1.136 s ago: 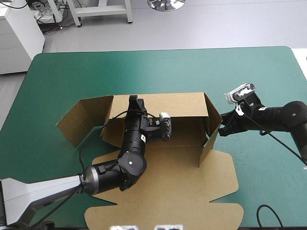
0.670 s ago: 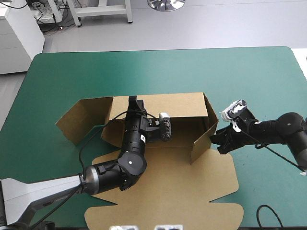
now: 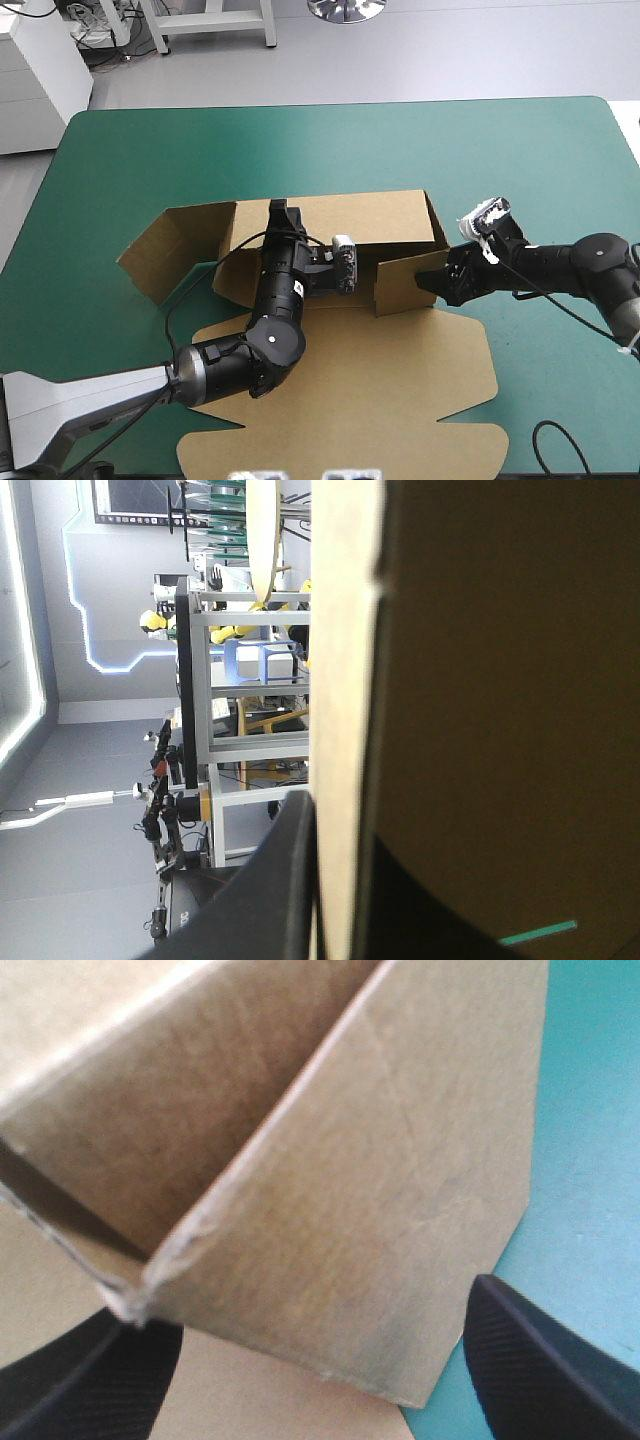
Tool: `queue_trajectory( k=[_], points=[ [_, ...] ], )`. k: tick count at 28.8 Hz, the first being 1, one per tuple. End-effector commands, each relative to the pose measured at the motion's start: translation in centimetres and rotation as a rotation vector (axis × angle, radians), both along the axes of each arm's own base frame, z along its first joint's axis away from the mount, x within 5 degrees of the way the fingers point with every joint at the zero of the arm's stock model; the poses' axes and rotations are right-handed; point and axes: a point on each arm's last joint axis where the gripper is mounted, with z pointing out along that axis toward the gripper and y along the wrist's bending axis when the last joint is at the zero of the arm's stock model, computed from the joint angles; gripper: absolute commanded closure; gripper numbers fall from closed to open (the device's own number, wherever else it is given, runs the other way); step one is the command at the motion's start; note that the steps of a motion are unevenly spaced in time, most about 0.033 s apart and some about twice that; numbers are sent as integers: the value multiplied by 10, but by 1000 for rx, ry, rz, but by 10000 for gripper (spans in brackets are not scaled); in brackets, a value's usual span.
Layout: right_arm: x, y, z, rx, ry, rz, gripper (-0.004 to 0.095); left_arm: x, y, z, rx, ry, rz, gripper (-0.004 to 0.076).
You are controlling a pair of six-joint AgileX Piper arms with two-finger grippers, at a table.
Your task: Fold the box
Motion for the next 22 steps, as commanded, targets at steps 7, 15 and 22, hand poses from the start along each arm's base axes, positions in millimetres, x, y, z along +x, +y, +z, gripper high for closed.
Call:
queue_trajectory(
  k=[7,15,22],
  points=[
    [-18,31,-8,42,-105,-90,193,-2,2,23,-38,-79,-19,734],
    [-24,51,-6,8,-222,-187,193,-2,3,23,-36,-87,-3,734],
    [-23,62,-2,-3,-293,-300,193,-2,3,23,-36,-87,-2,734]
  ],
)
